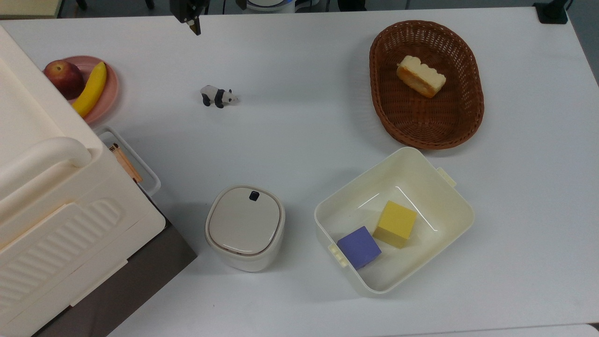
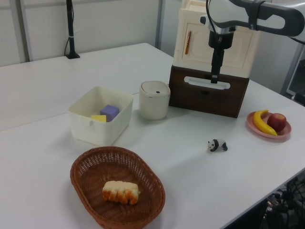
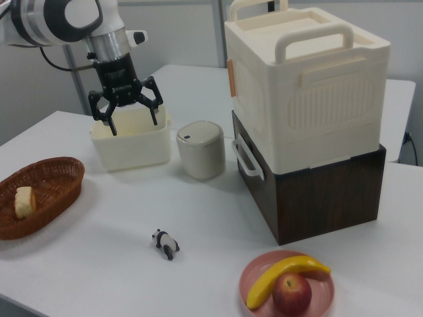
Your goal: Slide open the drawer
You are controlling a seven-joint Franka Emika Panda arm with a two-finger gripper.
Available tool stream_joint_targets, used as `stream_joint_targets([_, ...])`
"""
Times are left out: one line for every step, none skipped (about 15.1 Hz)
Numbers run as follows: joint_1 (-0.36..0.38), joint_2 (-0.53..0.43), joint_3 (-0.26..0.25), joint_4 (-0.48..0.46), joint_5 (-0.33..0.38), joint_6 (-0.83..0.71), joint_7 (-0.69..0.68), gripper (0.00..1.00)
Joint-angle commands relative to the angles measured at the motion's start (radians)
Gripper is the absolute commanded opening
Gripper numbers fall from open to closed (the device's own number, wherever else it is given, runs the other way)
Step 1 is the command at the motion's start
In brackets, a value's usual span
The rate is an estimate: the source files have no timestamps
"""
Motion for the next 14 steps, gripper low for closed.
stream_joint_targets([-0.088,0.061,-0.017,-0.012,-0.048,0.172,-0.443,1.00])
stream_joint_targets([-0.091,0.072,-0.017,-0.012,-0.048,0.191,-0.443,1.00])
stream_joint_targets([-0.091,0.084,-0.017,-0.009,-0.048,0.211,-0.441,1.00])
stream_joint_targets([-0.091,0.090,-0.017,-0.009,-0.046,0.219,-0.437,1.00])
stream_joint_targets([-0.090,0.096,-0.017,-0.009,-0.048,0.222,-0.435,1.00])
stream_joint_targets([-0.087,0.096,-0.017,-0.009,-0.048,0.223,-0.434,1.00])
stream_joint_targets([-0.087,0.096,-0.017,-0.009,-0.046,0.225,-0.432,1.00])
stream_joint_targets([-0.085,0.096,-0.017,-0.009,-0.046,0.223,-0.432,1.00])
stream_joint_targets([-0.084,0.096,-0.017,-0.009,-0.046,0.223,-0.431,1.00])
stream_joint_targets([-0.084,0.095,-0.015,-0.012,-0.046,0.222,-0.420,1.00])
stream_joint_targets([-0.082,0.096,-0.012,-0.012,-0.046,0.223,-0.396,1.00])
stream_joint_targets([-0.080,0.099,-0.010,-0.012,-0.048,0.225,-0.362,1.00])
stream_joint_targets([-0.076,0.112,-0.004,-0.009,-0.048,0.225,-0.339,1.00])
stream_joint_targets([-0.061,0.121,-0.004,-0.007,-0.048,0.226,-0.325,1.00])
